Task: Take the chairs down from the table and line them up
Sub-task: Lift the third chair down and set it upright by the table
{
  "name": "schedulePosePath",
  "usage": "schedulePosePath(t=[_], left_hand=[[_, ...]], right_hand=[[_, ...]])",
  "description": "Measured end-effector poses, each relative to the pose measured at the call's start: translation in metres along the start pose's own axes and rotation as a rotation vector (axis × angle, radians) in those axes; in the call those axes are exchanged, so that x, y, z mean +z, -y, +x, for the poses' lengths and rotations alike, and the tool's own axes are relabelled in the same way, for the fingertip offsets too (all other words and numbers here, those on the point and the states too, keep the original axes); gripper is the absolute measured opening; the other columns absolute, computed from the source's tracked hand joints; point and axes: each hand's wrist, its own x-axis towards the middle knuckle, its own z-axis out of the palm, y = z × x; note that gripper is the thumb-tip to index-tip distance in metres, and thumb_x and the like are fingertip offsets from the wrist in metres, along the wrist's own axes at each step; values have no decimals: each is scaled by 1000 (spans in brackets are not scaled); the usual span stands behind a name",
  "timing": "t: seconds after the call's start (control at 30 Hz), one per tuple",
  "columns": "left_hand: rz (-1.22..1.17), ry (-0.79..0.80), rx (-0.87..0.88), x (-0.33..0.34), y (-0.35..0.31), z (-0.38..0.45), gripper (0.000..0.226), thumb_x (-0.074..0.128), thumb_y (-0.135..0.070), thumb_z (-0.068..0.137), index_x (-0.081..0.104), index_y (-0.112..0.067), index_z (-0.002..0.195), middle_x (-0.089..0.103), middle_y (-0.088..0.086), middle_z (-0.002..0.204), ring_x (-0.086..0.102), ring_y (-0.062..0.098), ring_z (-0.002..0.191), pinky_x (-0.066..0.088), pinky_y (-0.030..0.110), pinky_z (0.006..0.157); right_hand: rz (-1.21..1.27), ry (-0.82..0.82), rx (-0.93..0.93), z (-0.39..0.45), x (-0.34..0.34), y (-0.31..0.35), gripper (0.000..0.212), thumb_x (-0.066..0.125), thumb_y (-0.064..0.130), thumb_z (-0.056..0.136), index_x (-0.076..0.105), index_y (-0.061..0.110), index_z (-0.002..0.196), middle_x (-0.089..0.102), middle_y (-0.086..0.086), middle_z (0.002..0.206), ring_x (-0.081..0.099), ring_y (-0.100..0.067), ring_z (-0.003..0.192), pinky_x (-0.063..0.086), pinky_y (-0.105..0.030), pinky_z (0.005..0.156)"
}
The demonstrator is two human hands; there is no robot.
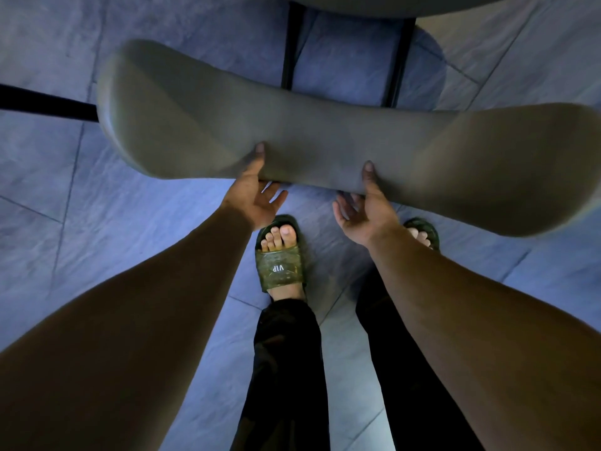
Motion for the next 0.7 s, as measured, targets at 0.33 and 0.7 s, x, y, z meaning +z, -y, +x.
schedulePosePath(t=[0.33,0.7], left_hand=[[104,-28,3,11,-9,-90,40,67,-50,82,61,-19,106,66,-1,114,60,16,114,45,33,100],[65,32,229,45,-72,-293,48,67,-28,88,55,-10,131,68,8,118,65,20,104,54,37,89]], right_hand=[[9,-2,-2,-103,4,15,35,68,51,81,55,21,69,52,8,37,56,-4,39,49,-27,91],[-227,69,-130,-317,43,59,28,66,41,87,60,13,84,55,-5,64,59,-14,62,56,-26,62]])
